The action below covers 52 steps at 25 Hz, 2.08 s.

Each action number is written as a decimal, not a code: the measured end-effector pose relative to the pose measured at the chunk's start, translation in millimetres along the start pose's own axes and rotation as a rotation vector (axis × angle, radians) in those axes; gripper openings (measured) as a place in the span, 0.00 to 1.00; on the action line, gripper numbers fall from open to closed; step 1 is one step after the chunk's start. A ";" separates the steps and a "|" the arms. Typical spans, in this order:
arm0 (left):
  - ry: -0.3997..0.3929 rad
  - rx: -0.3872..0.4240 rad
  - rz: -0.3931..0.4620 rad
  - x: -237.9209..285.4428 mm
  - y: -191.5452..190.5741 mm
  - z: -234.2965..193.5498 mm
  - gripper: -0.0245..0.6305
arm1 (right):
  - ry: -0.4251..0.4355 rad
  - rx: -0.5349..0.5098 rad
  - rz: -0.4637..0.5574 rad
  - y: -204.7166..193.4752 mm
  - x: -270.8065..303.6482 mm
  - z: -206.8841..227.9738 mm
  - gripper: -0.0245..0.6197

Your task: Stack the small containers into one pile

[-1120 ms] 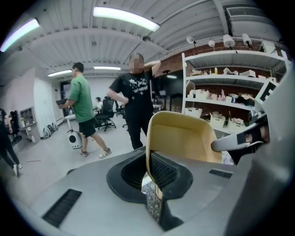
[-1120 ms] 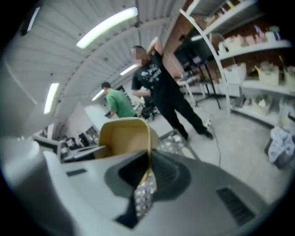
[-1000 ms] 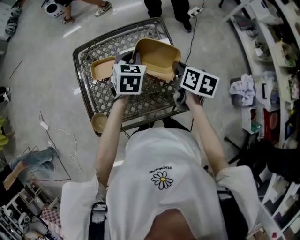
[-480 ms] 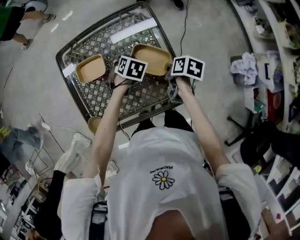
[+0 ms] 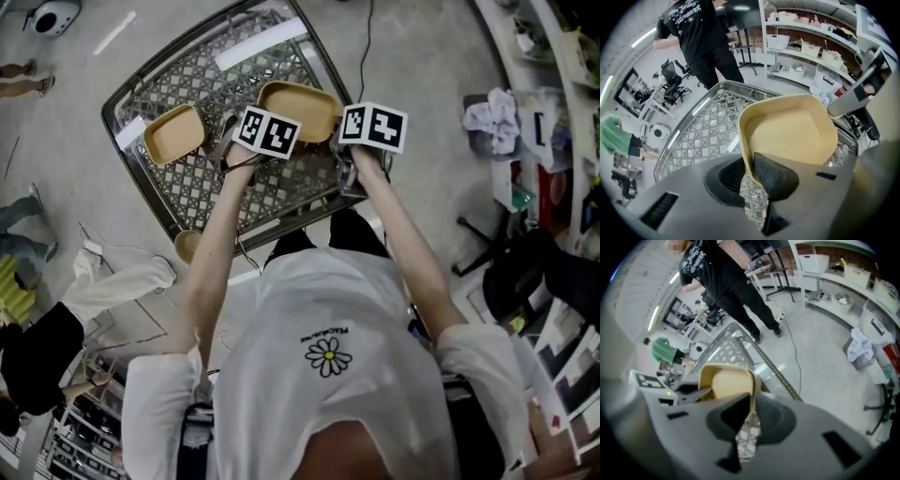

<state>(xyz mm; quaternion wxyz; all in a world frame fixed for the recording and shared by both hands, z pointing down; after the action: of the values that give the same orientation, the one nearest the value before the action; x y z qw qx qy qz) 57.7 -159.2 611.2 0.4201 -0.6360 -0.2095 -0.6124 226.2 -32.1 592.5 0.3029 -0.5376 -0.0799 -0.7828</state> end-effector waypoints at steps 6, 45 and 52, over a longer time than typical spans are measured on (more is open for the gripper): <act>-0.057 -0.032 -0.002 5.7 -7.0 -2.4 0.37 | -0.009 -0.008 0.042 -4.0 -5.7 9.4 0.11; 0.239 -0.659 1.314 -365.5 -124.6 -62.2 0.09 | 0.359 -0.812 1.086 -60.6 -228.3 -257.6 0.11; 0.375 -0.723 1.353 -377.9 -163.8 -70.5 0.08 | 0.397 -0.858 1.084 -75.5 -223.8 -277.4 0.10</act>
<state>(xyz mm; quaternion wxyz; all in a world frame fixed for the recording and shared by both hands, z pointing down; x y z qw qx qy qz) -174.0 -29.5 288.5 0.4970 -0.6086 0.5093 -0.3511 17.1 -9.5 294.9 0.4199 -0.4206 0.5697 -0.5677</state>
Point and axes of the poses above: the fingertips, and each gripper's own axes: x forward along the fingers, z to its right, y out of its top, the point moved 10 cm from there along -x, backward along the fingers, and after that the axes turned 9 degrees about -x, right-handed, at the moved point
